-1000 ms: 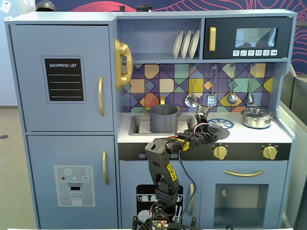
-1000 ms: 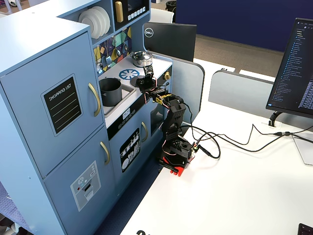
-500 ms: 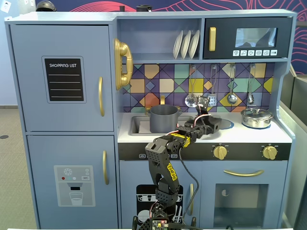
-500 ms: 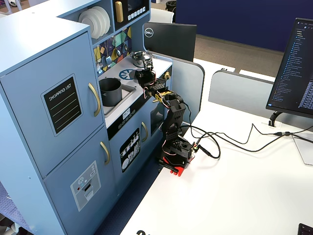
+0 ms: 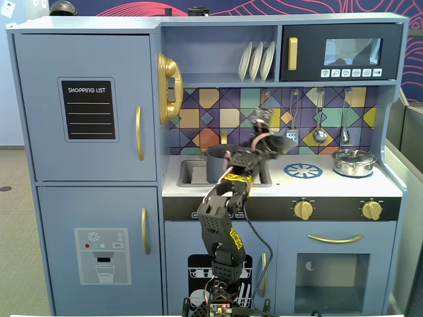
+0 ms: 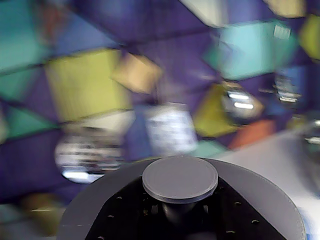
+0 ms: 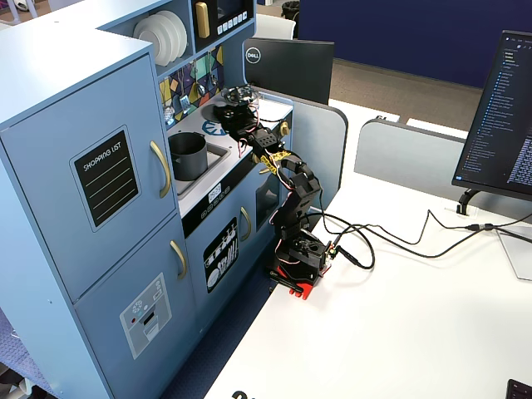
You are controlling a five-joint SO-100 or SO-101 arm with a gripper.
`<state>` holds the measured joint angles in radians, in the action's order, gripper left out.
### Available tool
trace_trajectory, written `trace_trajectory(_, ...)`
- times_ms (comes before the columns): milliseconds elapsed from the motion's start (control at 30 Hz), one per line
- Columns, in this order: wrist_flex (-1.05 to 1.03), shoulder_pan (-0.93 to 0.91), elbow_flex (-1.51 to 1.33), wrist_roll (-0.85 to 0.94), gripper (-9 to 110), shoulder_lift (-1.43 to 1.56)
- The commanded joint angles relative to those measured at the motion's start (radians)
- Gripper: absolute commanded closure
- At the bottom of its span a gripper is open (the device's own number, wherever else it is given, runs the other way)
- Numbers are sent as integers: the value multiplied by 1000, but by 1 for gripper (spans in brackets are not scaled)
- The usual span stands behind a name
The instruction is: Pick up the lid from the counter and put it on the gray recipient
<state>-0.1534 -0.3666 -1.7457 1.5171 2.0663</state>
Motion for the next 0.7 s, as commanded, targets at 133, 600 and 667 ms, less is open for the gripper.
trace_trajectory(133,-63,155,95,-18,102,115)
trace_trajectory(600,-60,295,41,29,102,84)
trace_trajectory(667,-48,301,21,35,102,83)
